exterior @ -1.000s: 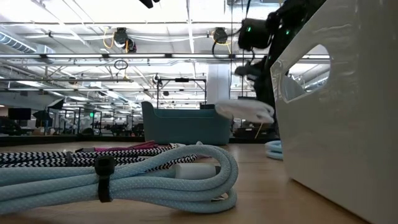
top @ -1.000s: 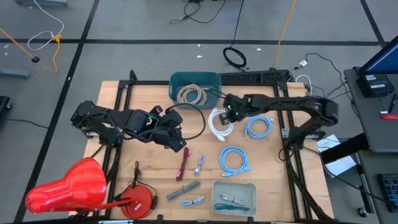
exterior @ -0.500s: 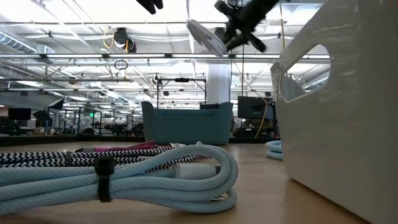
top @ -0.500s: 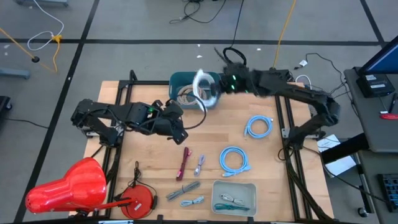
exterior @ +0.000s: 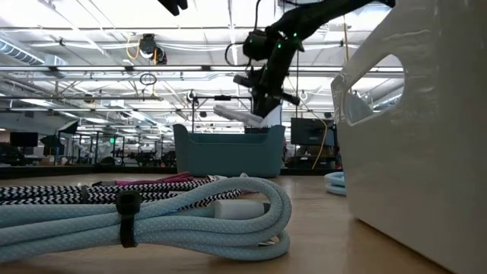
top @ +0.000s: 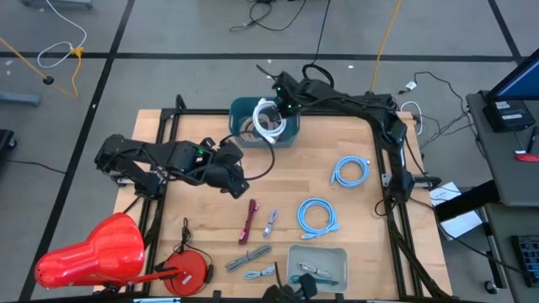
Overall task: Pick & Place USB Port
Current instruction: Put the white HDMI cable into the blue bin
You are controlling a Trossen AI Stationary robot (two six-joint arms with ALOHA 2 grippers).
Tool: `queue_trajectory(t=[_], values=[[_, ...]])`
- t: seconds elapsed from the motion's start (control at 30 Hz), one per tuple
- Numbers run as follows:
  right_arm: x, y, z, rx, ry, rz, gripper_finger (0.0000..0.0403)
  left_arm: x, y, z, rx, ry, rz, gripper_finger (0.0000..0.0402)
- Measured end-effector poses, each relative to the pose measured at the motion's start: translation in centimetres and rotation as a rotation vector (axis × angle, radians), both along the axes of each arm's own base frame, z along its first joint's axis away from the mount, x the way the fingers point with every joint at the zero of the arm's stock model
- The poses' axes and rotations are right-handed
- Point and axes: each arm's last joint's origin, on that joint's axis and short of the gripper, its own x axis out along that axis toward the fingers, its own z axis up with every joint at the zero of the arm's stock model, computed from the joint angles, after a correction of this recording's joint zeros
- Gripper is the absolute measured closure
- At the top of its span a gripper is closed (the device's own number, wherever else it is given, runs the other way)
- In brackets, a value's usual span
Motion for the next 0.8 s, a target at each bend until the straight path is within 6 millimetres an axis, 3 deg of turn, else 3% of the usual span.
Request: queue_trajectory(t=[0.27, 0.8], values=[[0.3, -0.8, -2.7, -0.043, 0.143, -0.018, 0.0381, -0.5, -0.2, -0.1, 0.02, 0.024, 0.025, 0.0273], [-0.4, -1.4, -3.3, -0.107, 0.226, -0.059, 0.0381, -0.5, -0.2, -0.1, 0.021, 0.025, 0.036, 0.0273]])
